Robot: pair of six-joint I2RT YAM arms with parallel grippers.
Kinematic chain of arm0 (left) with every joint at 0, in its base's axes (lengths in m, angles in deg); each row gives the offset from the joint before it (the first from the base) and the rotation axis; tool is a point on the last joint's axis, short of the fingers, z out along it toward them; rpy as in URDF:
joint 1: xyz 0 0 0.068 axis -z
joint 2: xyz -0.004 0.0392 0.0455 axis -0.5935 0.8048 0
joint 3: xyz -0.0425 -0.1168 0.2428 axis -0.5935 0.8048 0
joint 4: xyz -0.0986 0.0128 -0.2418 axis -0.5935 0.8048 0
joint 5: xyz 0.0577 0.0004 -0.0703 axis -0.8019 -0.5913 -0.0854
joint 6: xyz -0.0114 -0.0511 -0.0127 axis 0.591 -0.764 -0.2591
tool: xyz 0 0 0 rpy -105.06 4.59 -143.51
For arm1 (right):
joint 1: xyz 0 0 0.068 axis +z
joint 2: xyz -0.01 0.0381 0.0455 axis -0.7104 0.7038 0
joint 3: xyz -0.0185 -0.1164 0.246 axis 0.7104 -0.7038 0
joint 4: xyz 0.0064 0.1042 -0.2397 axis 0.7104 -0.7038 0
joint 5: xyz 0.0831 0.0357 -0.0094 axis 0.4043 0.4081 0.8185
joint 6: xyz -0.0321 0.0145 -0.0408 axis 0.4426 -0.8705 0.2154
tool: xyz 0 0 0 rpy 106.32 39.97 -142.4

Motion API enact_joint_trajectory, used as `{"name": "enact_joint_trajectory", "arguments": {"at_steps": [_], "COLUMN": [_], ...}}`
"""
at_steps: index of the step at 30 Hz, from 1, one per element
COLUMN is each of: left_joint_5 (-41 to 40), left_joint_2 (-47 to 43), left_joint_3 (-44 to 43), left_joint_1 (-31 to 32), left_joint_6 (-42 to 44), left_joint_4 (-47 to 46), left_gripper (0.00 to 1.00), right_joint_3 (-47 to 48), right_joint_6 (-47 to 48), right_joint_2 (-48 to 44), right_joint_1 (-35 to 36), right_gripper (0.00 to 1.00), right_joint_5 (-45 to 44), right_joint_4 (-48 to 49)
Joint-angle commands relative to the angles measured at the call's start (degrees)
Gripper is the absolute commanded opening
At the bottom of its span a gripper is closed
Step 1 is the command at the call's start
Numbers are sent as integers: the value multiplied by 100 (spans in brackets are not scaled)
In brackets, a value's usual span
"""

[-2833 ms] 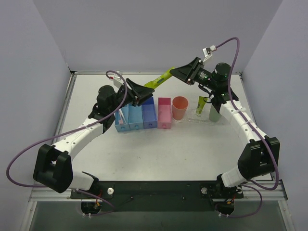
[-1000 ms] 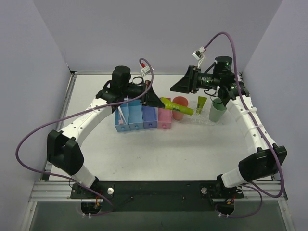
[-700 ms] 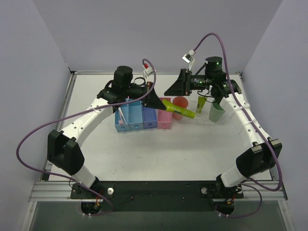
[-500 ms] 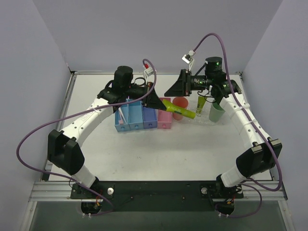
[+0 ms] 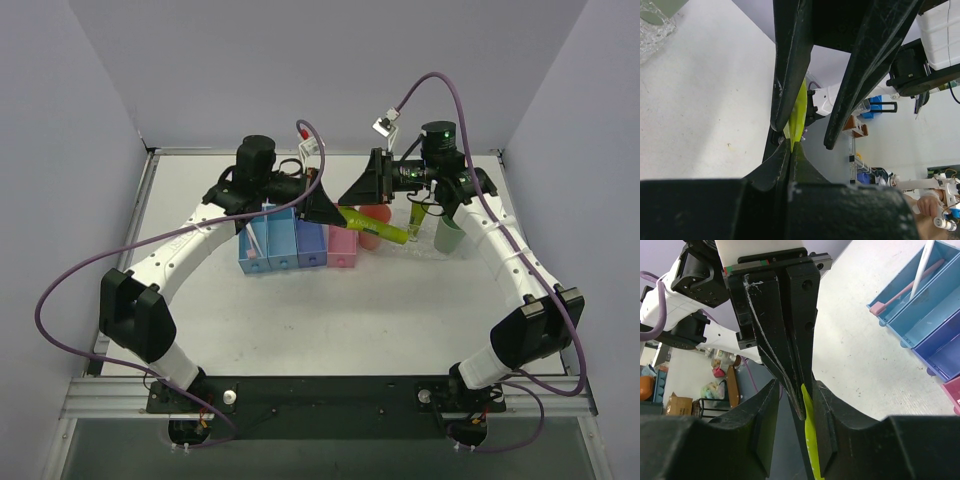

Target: Prepare toiletry sets of a toothbrush and toothpaste on the tray

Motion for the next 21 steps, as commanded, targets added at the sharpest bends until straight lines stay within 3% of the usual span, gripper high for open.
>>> {"name": "enact_joint_trajectory", "arguments": {"at_steps": [1,16,21], "left_joint_5": [157,104,113], "left_joint_2": [-51,-121,-95], "left_joint_3": [-296,-59,-41], "left_joint_1": [-69,-209,-209], "left_joint_6": [-51,-508,-560], "left_joint_4": [-474,-1335,-1389], "left_gripper": [0,0,0], "right_joint_3": [-9,-1,87], "right_joint_6": [71,124,106], "right_joint_2": [-23,56,144], "right_joint_1": [38,64,108], "right_gripper": [28,18,0], "right_joint_5": [263,255,290], "right_joint_4": [67,49,49]}}
